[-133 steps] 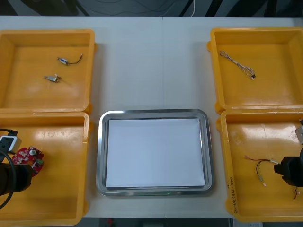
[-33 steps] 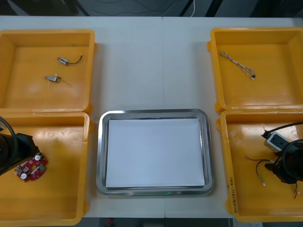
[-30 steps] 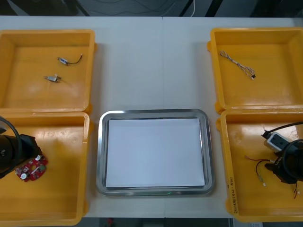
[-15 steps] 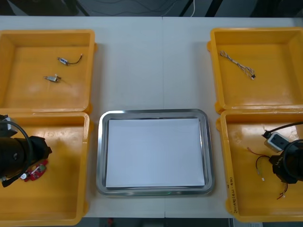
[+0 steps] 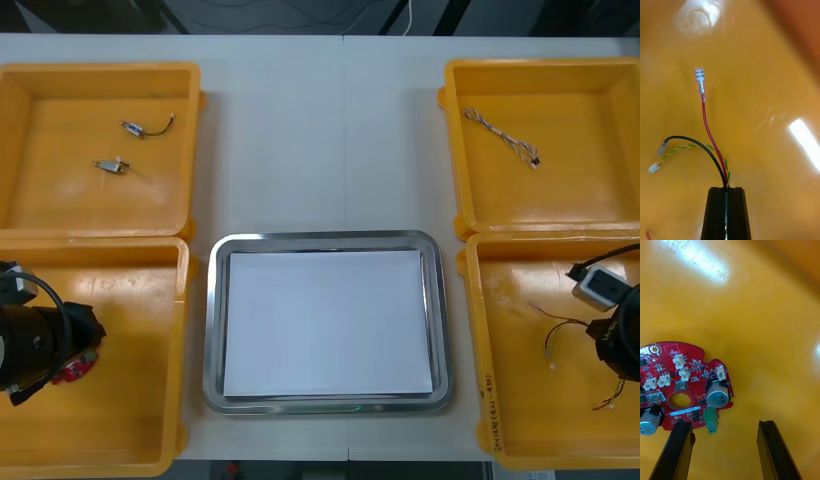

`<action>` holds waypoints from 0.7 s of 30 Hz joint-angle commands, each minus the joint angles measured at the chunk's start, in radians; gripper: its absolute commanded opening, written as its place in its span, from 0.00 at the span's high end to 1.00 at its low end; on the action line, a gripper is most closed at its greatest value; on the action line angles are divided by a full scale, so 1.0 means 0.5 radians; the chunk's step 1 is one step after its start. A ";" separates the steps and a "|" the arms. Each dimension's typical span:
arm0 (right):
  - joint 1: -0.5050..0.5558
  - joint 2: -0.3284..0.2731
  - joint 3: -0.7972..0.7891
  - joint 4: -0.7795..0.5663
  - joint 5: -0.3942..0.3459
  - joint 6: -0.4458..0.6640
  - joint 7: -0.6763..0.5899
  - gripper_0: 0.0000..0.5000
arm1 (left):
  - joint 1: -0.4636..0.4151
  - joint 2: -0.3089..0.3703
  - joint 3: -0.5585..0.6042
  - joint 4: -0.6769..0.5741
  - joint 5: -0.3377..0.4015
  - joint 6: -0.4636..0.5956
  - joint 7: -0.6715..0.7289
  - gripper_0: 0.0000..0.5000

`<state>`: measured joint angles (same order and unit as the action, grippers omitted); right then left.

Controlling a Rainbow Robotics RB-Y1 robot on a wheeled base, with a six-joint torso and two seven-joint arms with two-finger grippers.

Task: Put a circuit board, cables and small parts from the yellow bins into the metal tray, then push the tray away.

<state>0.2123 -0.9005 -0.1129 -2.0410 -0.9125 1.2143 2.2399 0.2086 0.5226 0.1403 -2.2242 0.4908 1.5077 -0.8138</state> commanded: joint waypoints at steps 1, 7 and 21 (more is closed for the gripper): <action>-0.011 -0.058 -0.259 -0.186 -0.053 0.222 -0.065 1.00 | 0.061 -0.027 -0.087 0.049 -0.061 -0.107 0.100 0.00; -0.011 -0.058 -0.477 -0.379 -0.105 0.553 -0.320 1.00 | 0.061 -0.023 -0.124 0.083 -0.077 -0.129 0.106 0.00; -0.133 -0.193 -0.698 -0.897 -0.350 1.011 -0.949 1.00 | 0.132 -0.008 -0.176 0.092 -0.126 -0.199 0.109 0.00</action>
<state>0.1950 -0.9225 -0.4378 -2.4449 -1.0336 1.7038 1.8180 0.2354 0.5224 0.0753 -2.1704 0.4449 1.4217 -0.8138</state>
